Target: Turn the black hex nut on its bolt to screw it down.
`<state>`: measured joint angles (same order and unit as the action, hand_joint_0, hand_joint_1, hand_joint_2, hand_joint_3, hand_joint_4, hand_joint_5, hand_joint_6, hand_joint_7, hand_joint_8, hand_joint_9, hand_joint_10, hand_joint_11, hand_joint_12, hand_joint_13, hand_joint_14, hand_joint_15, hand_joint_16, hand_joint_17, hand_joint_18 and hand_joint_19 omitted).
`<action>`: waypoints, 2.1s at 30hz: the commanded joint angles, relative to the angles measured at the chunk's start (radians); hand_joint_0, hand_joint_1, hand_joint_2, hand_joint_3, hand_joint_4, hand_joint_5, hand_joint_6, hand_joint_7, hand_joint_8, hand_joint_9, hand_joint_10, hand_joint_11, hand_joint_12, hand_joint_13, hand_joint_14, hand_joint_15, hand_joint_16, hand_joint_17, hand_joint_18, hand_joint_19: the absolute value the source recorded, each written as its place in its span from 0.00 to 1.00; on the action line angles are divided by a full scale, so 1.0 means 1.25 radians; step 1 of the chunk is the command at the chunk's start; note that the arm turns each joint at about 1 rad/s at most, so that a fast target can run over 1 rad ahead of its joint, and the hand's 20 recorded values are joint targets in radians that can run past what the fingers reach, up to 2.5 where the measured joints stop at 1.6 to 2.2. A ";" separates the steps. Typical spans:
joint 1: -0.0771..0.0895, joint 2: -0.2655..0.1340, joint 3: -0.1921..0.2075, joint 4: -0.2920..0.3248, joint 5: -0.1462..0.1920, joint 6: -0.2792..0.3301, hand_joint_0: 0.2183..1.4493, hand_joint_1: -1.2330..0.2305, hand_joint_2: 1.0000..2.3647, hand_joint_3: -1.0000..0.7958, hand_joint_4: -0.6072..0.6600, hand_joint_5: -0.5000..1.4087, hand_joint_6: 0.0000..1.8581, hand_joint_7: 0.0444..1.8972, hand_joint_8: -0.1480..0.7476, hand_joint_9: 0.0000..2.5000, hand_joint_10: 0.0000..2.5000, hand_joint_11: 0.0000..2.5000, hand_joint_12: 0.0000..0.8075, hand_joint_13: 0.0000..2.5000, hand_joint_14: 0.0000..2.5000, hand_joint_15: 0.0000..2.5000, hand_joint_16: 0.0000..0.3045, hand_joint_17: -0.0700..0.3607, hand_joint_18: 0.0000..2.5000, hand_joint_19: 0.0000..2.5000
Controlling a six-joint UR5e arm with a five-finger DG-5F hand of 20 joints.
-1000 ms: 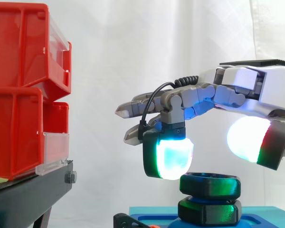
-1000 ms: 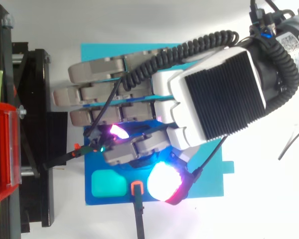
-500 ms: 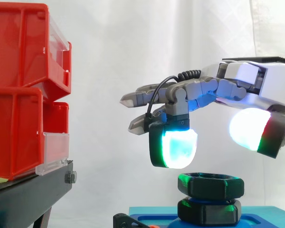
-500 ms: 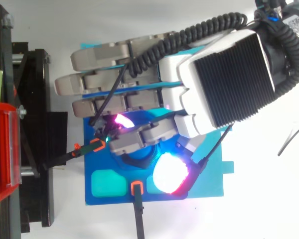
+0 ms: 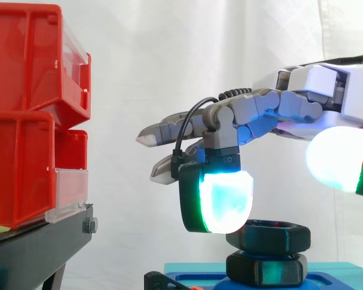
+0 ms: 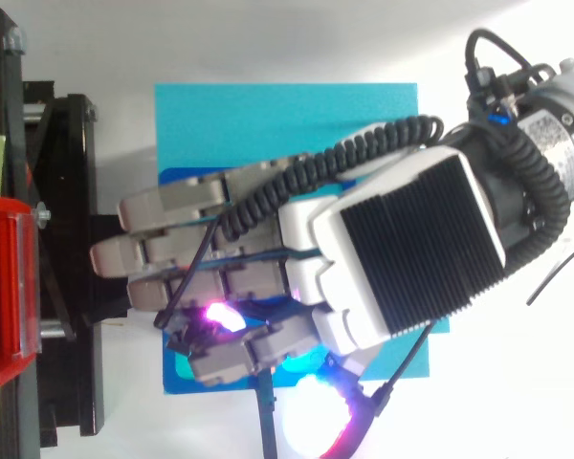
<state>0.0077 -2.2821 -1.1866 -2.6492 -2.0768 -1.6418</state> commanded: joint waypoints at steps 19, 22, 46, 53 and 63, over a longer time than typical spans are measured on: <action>0.012 -0.002 -0.001 -0.022 0.013 -0.012 0.18 0.74 0.00 0.28 0.58 0.24 0.27 0.67 0.40 0.26 0.00 0.00 0.45 0.12 0.00 0.00 0.15 0.41 0.07 0.08; 0.007 -0.018 -0.001 -0.018 0.006 -0.017 0.18 0.74 0.00 0.28 0.57 0.24 0.27 0.68 0.40 0.26 0.00 0.00 0.45 0.12 0.00 0.00 0.15 0.41 0.07 0.08; -0.012 -0.036 0.008 0.014 -0.028 -0.017 0.18 0.74 0.00 0.28 0.56 0.25 0.27 0.77 0.41 0.27 0.00 0.00 0.46 0.12 0.00 0.00 0.15 0.40 0.07 0.08; -0.031 -0.036 0.008 0.038 -0.053 -0.018 0.19 0.74 0.00 0.28 0.56 0.25 0.27 0.77 0.41 0.27 0.00 0.00 0.46 0.13 0.00 0.00 0.15 0.41 0.07 0.09; -0.055 -0.036 0.008 0.049 -0.078 -0.018 0.19 0.75 0.00 0.28 0.56 0.25 0.27 0.77 0.41 0.27 0.00 0.00 0.48 0.13 0.00 0.00 0.15 0.41 0.07 0.10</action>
<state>-0.0536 -2.3271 -1.1766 -2.5888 -2.1663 -1.6641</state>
